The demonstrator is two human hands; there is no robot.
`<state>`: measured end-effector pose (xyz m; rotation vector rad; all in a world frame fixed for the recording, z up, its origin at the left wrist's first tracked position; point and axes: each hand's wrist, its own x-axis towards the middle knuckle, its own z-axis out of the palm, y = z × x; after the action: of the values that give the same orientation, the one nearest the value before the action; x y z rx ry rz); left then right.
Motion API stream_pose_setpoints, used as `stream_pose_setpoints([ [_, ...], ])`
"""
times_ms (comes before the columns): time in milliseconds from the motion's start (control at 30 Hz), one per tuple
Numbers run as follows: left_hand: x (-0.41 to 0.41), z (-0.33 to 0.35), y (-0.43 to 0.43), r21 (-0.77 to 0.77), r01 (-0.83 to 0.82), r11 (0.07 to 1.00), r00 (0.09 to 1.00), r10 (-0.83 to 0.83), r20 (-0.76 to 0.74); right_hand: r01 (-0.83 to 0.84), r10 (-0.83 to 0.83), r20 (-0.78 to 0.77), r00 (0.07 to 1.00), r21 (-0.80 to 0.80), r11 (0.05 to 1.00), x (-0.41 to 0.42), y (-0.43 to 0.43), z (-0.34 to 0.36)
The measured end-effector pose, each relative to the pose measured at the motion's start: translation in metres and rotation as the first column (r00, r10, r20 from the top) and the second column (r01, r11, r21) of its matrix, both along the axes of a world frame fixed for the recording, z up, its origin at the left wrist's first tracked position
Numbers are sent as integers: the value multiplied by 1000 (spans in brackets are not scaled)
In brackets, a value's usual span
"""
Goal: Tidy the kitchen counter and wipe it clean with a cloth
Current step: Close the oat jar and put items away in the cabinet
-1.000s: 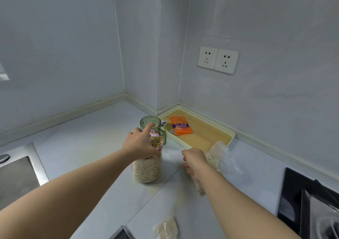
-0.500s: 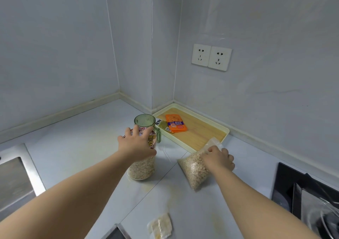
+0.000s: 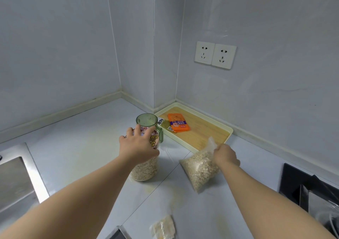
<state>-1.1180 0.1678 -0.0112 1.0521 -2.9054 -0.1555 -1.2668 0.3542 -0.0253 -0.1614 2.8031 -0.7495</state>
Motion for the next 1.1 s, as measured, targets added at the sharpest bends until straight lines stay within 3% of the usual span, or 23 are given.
stream_pose_setpoints([
  [100,3,3,-1,10,29,1000,1000,-30,6,-68,67,-11,998,-242,968,10,-14,11],
  [333,16,12,-13,154,188,970,979,-197,48,-230,225,-62,972,-427,875,43,-59,41],
  [533,17,14,-14,169,187,968,980,-196,37,-241,274,31,961,-389,889,62,-79,34],
  [867,15,19,-21,221,200,954,972,-222,75,-151,288,195,937,-519,842,74,-93,34],
  [1100,46,69,-21,215,175,961,980,-150,-127,-181,337,137,932,-629,756,80,-104,77],
])
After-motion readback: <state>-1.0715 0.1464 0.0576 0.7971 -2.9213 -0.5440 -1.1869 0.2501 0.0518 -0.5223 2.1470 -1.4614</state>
